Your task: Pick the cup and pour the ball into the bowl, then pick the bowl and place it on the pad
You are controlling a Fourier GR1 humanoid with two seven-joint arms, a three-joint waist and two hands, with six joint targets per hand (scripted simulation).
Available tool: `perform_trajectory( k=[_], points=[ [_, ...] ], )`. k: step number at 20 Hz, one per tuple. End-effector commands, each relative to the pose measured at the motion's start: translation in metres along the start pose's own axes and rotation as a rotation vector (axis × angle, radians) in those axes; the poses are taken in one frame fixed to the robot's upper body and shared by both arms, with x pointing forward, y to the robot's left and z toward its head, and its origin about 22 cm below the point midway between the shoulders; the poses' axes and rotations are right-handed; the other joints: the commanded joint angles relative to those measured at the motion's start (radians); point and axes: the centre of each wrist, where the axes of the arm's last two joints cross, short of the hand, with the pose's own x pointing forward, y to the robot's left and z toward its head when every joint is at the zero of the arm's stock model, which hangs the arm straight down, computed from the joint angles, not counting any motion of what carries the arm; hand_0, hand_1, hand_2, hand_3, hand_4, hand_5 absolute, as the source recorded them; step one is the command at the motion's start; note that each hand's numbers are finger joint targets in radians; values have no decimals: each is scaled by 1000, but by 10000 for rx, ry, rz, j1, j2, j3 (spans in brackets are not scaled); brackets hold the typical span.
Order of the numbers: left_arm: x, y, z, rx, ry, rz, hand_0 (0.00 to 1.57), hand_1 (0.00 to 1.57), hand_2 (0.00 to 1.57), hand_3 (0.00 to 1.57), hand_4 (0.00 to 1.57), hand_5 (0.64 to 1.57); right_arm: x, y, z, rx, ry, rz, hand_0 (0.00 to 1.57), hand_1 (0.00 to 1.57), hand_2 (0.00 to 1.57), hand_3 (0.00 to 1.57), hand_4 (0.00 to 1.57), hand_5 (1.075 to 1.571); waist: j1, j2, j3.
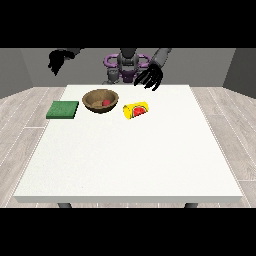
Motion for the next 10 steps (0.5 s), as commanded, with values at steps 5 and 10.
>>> perform_trajectory(
  k=[5,10],
  points=[
    [-13,2,49,-109,-581,6411,0,0,0,0,895,1460,-13,43,-7,147,-621,-23,0,0,0,0,577,1567,243,1229,119],
    [-40,5,72,-686,-1692,7234,0,0,0,0,902,1448,-50,31,11,-970,-492,155,0,0,0,0,501,1566,1075,1403,189]
  ],
)
